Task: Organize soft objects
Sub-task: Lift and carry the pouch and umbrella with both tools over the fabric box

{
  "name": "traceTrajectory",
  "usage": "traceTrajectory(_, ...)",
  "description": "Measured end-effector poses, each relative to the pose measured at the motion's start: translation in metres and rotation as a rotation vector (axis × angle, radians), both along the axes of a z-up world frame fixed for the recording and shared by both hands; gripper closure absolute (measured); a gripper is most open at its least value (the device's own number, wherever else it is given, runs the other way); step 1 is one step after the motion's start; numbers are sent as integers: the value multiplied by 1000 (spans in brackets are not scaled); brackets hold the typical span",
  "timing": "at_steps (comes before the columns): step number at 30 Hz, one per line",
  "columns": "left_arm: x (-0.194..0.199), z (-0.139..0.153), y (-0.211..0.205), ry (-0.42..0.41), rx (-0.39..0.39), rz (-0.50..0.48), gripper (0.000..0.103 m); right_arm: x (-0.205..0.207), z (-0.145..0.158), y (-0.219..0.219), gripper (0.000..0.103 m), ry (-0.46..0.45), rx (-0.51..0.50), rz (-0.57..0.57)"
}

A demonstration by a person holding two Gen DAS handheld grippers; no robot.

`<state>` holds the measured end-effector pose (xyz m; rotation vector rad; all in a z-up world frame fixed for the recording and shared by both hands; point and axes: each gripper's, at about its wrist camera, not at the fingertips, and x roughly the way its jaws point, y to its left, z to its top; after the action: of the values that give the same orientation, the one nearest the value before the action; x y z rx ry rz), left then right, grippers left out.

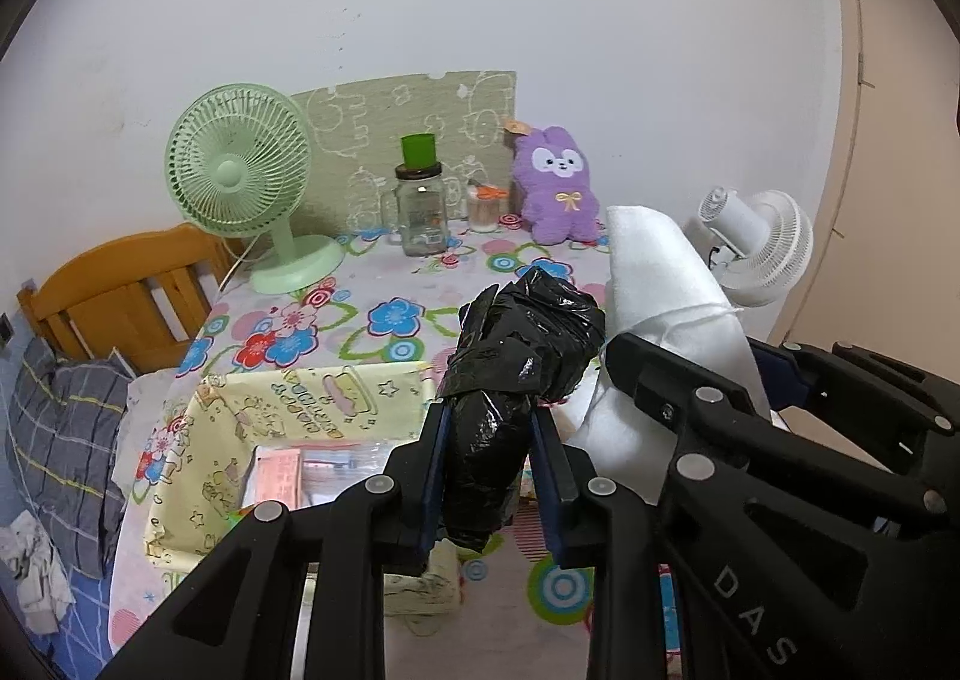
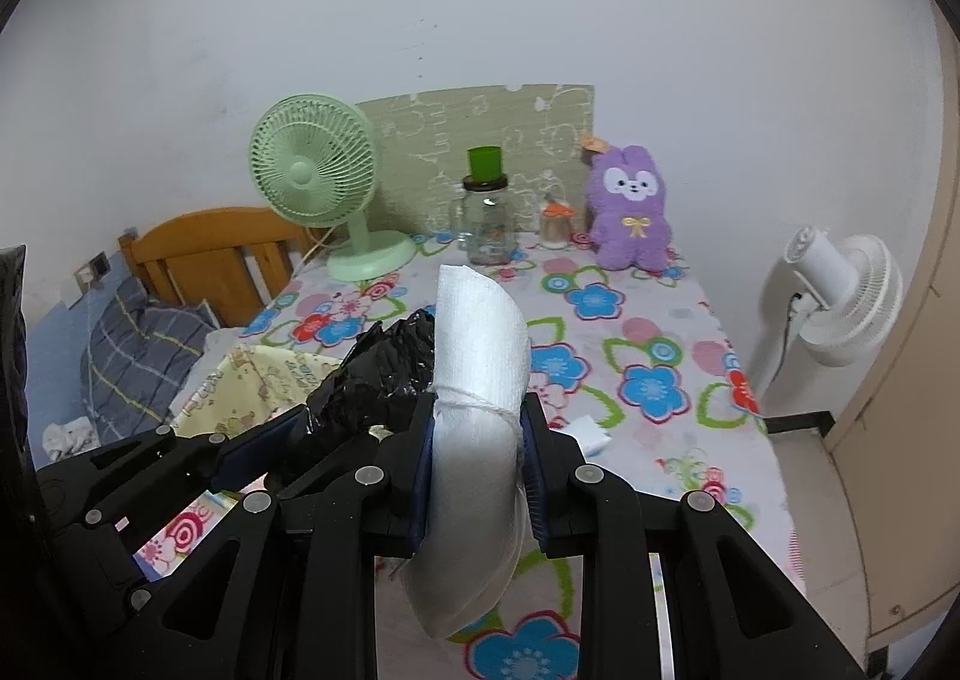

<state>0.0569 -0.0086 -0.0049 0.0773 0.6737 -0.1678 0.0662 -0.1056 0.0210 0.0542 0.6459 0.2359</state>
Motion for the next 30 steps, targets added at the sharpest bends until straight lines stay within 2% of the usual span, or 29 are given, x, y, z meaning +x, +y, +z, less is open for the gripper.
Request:
traceTrajectory(13,18,-10,37,29,-8,62,76,25,-10,42,74,26,-17,65)
traceTrajectory(30,37,-38,83,95,-7,142,76,53,-37,95,74,81,-36,163)
